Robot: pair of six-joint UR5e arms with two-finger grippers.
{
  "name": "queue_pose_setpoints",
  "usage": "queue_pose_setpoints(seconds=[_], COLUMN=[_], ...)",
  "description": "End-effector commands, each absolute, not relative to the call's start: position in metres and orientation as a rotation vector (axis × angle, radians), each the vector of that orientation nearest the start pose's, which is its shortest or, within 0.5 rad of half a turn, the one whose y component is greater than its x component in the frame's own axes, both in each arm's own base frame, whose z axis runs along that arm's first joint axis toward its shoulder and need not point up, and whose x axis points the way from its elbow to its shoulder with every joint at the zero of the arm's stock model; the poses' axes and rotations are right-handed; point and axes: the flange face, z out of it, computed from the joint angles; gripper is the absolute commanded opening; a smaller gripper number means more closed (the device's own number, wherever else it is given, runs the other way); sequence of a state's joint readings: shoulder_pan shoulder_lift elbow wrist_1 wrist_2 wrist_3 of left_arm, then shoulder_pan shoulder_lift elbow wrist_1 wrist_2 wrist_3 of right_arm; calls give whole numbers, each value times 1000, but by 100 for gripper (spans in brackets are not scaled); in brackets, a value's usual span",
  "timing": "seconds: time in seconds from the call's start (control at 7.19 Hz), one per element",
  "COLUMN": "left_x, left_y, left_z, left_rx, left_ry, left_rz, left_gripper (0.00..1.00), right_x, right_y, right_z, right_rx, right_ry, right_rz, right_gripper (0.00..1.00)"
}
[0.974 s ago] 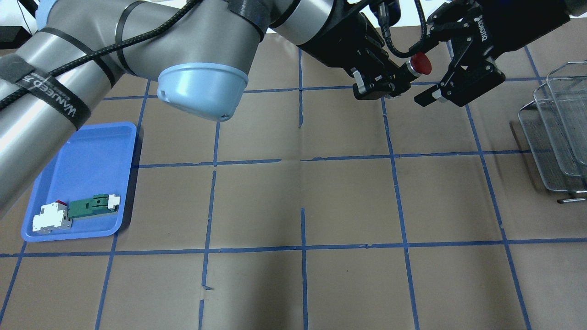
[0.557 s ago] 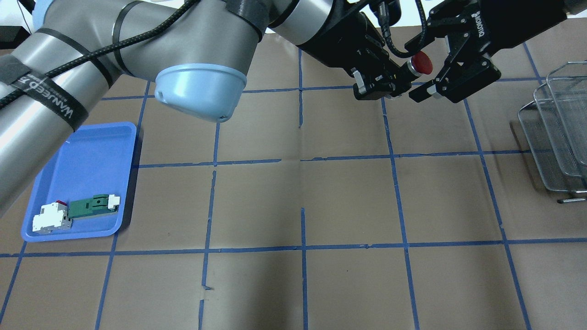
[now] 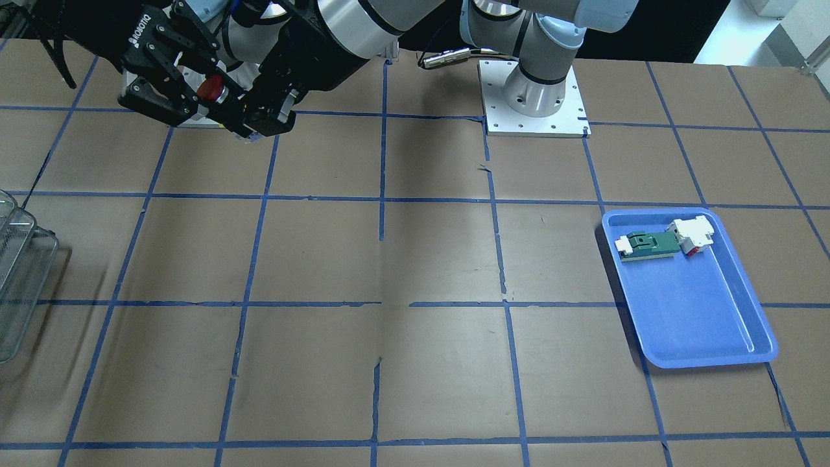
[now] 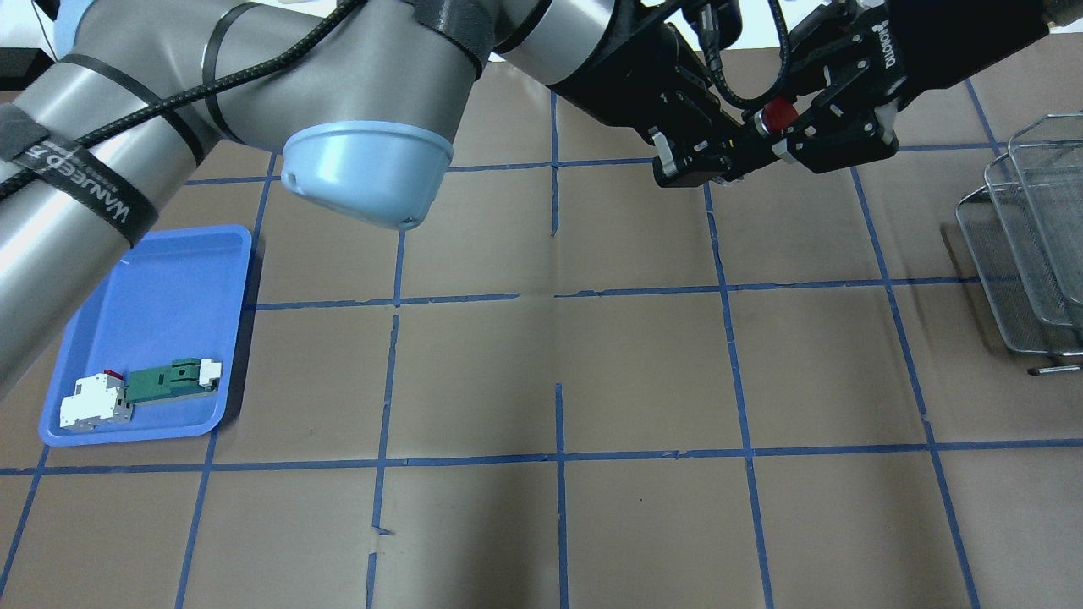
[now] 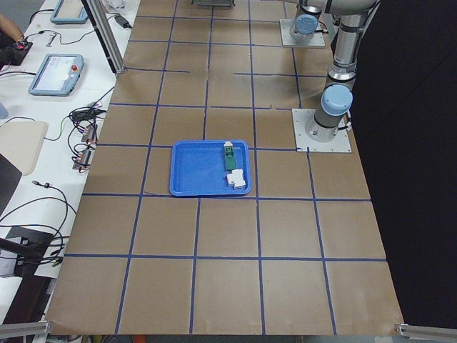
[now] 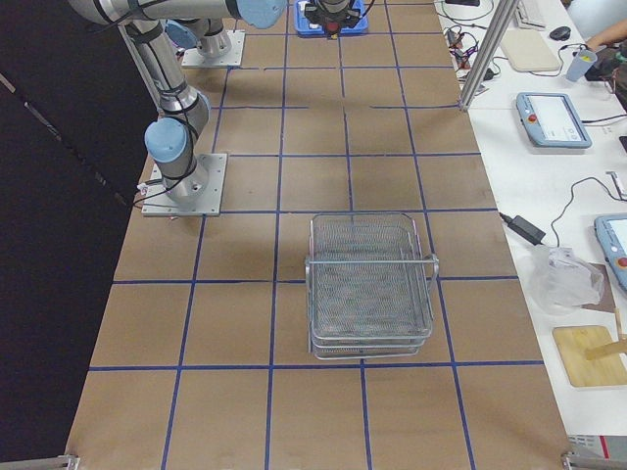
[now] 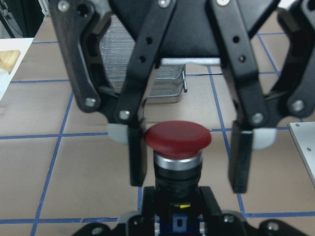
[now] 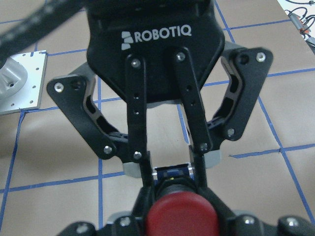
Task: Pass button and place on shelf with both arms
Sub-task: 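Grasp the red button with the right gripper while the left gripper releases and withdraws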
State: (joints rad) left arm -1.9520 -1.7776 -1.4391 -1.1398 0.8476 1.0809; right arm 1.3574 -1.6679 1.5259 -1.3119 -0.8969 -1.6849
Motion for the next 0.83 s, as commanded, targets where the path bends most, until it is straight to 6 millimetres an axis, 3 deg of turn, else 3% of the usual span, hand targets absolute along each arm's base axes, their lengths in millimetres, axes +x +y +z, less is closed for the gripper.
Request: queue_pose_setpoints(seconds=[0.0,0.28,0.7], left_x=[-406,-403,-395], left_y=[-480,-475,-469], left_z=[516,524,533], left_rx=[-1785,-1797,-1787], left_ry=[-1736,-1743,-1772], left_rz=[746,761,753], left_gripper=[6,100,100], right_x=[99,99,98], right_y=[-467,-468,-468], right_z=[553,552,551], right_rx=[-1694,-1690,-1686], right_ry=[1953,1951,1954], right_rz=[-646,-647,-639], right_gripper=[0,0,0])
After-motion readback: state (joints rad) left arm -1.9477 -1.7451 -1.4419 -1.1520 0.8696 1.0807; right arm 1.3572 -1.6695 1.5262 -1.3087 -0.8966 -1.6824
